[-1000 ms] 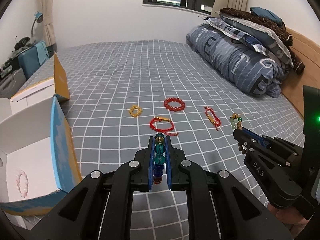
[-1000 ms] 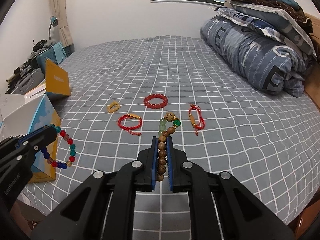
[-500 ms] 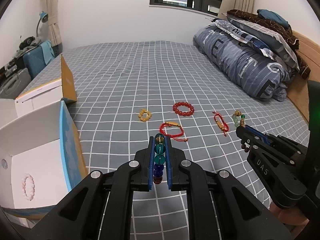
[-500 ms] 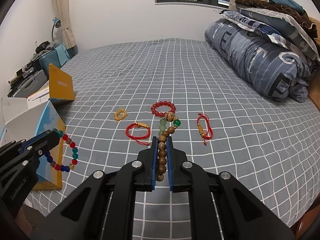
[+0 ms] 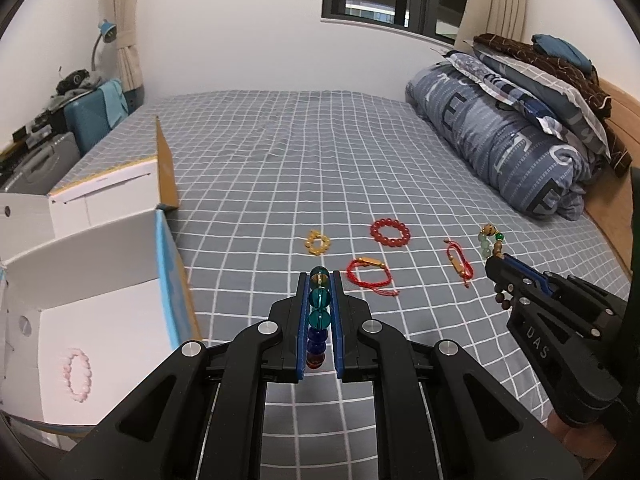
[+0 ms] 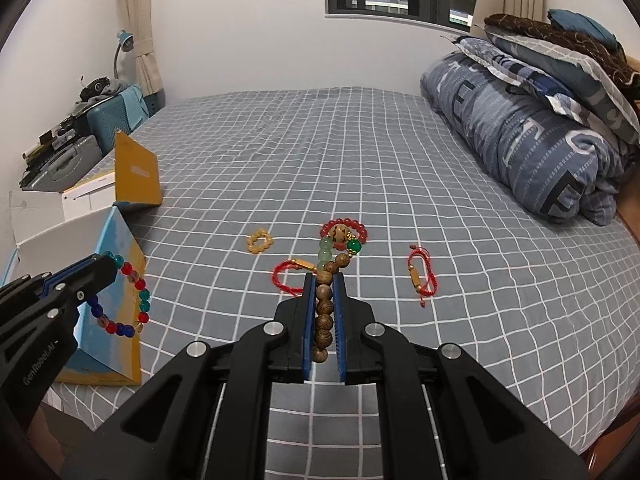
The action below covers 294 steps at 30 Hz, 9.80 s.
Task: Organize jewelry
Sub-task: 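Carry multicolour and wooden bracelets with both tools over the white box, then open left tool releasing multicolour bracelet while right tool drops wooden bracelet, then move both open tools back from the box toward the red cord bracelets, then grasp red cord bracelet with left tool while right tool grasps other red cord, then lift and carry both red cord bracelets with both tools over the box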
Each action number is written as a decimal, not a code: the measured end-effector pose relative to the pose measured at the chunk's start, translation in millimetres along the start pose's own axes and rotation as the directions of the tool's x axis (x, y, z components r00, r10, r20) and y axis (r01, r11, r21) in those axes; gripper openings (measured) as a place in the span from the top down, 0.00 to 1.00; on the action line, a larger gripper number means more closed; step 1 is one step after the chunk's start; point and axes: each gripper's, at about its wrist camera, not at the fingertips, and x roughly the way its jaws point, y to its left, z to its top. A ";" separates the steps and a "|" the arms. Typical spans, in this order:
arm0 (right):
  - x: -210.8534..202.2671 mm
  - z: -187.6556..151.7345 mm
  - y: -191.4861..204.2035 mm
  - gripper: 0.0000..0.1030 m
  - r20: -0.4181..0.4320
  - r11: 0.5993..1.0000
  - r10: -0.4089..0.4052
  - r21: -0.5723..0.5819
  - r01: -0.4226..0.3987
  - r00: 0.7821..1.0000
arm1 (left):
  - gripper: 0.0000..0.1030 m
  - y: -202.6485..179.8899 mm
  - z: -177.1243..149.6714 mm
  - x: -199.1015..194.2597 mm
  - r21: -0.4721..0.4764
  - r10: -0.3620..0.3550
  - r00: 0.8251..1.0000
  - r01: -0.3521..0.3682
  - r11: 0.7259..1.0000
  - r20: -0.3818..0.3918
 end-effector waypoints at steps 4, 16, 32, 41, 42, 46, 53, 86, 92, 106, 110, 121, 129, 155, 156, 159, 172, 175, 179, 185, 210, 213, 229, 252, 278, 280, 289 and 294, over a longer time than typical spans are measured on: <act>-4.9 5.8 9.7 0.93 0.005 1.000 0.018 0.003 -0.018 1.000 | 0.91 8.3 1.4 -9.1 -0.007 0.010 1.000 -0.010 1.000 0.012; -13.0 18.5 58.8 0.92 0.009 0.996 0.089 -0.027 -0.089 0.996 | 0.91 49.7 2.5 -39.5 -0.050 0.059 0.998 -0.058 0.997 0.030; -27.2 24.6 166.0 0.93 0.010 0.966 0.228 -0.124 -0.225 0.974 | 0.91 127.6 -1.9 -78.1 -0.140 0.192 0.980 -0.183 0.973 0.052; -24.1 16.7 237.2 0.93 -0.026 0.934 0.308 -0.185 -0.307 0.951 | 0.91 179.8 -13.5 -90.0 -0.203 0.280 0.960 -0.268 0.942 0.029; -23.7 15.5 241.7 0.93 -0.029 0.931 0.312 -0.188 -0.312 0.950 | 0.91 186.3 -15.3 -91.2 -0.210 0.291 0.956 -0.280 0.937 0.024; -14.1 10.1 261.2 0.93 -0.057 0.923 0.321 -0.203 -0.326 0.945 | 0.91 210.6 -22.6 -93.6 -0.229 0.327 0.945 -0.318 0.920 0.000; 15.9 -3.3 288.8 0.93 -0.124 0.920 0.300 -0.226 -0.321 0.946 | 0.91 250.4 -35.7 -75.9 -0.246 0.352 0.932 -0.362 0.899 -0.085; 71.2 -35.2 320.3 0.90 -0.319 0.924 0.234 -0.222 -0.313 0.918 | 0.88 288.9 -75.3 -17.4 -0.259 0.351 0.887 -0.430 0.865 -0.300; 56.8 -27.6 312.9 0.60 -0.283 0.923 0.268 -0.198 -0.330 0.921 | 0.48 290.4 -76.4 -33.0 -0.280 0.377 0.885 -0.448 0.849 -0.273; 20.9 -6.7 278.9 0.12 -0.152 0.942 0.258 -0.179 -0.283 0.954 | 0.08 271.3 -68.0 -77.7 -0.282 0.397 0.904 -0.427 0.859 -0.161; 10.3 -6.1 271.4 0.07 -0.124 0.945 0.243 -0.192 -0.263 0.962 | 0.06 263.2 -65.9 -83.1 -0.275 0.395 0.907 -0.420 0.865 -0.145; -22.3 3.5 219.0 0.07 -0.057 0.971 0.166 -0.166 -0.173 0.984 | 0.06 224.0 -56.0 -84.6 -0.231 0.336 0.935 -0.353 0.907 -0.110; -37.9 11.6 160.5 0.07 -0.026 0.991 0.074 -0.107 -0.077 0.997 | 0.06 182.0 -35.7 -77.4 -0.188 0.261 0.963 -0.270 0.944 -0.074; 46.5 47.3 -54.2 0.07 -0.059 0.992 -0.120 0.025 0.122 0.991 | 0.06 6.2 25.4 55.7 -0.026 0.071 0.991 -0.075 0.997 -0.113; 52.2 47.5 -55.8 0.07 -0.064 0.992 -0.123 0.025 0.125 0.990 | 0.06 -0.6 27.4 65.5 -0.025 0.062 0.991 -0.065 0.998 -0.118; 75.2 46.4 -68.6 0.07 -0.085 0.991 -0.130 0.017 0.131 0.988 | 0.06 -14.8 31.8 87.6 -0.020 0.049 0.990 -0.053 0.998 -0.135; 159.3 25.7 -116.4 0.08 -0.192 0.983 -0.163 0.057 0.177 0.968 | 0.06 -66.8 26.4 190.6 0.045 0.005 0.977 0.004 0.999 -0.215; 172.4 22.0 -120.5 0.09 -0.211 0.984 -0.150 0.067 0.167 0.966 | 0.06 -71.6 21.9 210.2 0.059 0.007 0.973 0.006 0.998 -0.229; 192.3 17.8 -126.9 0.14 -0.237 0.985 -0.132 0.078 0.154 0.963 | 0.06 -73.9 16.4 238.5 0.065 -0.007 0.965 0.024 0.998 -0.262; 221.1 9.6 -136.0 0.34 -0.296 0.985 -0.112 0.094 0.146 0.949 | 0.07 -75.1 7.6 259.4 0.058 -0.022 0.958 0.040 0.997 -0.284; 235.0 1.1 -135.4 0.89 -0.336 0.984 -0.072 0.129 0.122 0.939 | 0.80 -71.0 0.9 257.4 0.045 -0.075 0.942 0.095 0.994 -0.328; 233.5 2.9 -136.9 0.89 -0.333 0.983 -0.067 0.140 0.119 0.940 | 0.82 -73.6 2.3 252.9 0.056 -0.080 0.945 0.103 0.993 -0.318; 215.4 9.1 -131.0 0.89 -0.287 0.983 -0.083 0.131 0.125 0.954 | 0.82 -68.1 12.3 235.4 0.055 -0.066 0.963 0.084 0.995 -0.262; 153.9 24.7 -102.3 0.89 -0.188 0.988 -0.099 0.102 0.120 0.977 | 0.82 -57.3 28.4 181.1 0.059 -0.049 0.981 0.062 0.996 -0.189; 72.1 41.6 -26.9 0.89 -0.107 0.998 -0.034 0.052 0.040 0.994 | 0.81 -5.7 37.5 83.3 0.019 0.034 0.994 -0.032 0.999 -0.104; 67.5 42.6 -15.7 0.89 -0.102 0.999 -0.024 0.041 0.029 0.995 | 0.81 1.3 36.8 75.4 0.012 0.041 0.994 -0.040 0.999 -0.099; 43.7 46.2 42.7 0.89 -0.062 0.999 0.042 -0.017 -0.043 0.997 | 0.81 48.3 35.6 30.0 -0.046 0.101 0.993 -0.104 0.994 -0.064; 37.3 46.8 82.0 0.89 -0.056 0.994 0.085 -0.057 -0.088 0.995 | 0.81 86.1 30.9 5.3 -0.097 0.142 0.989 -0.146 0.984 -0.052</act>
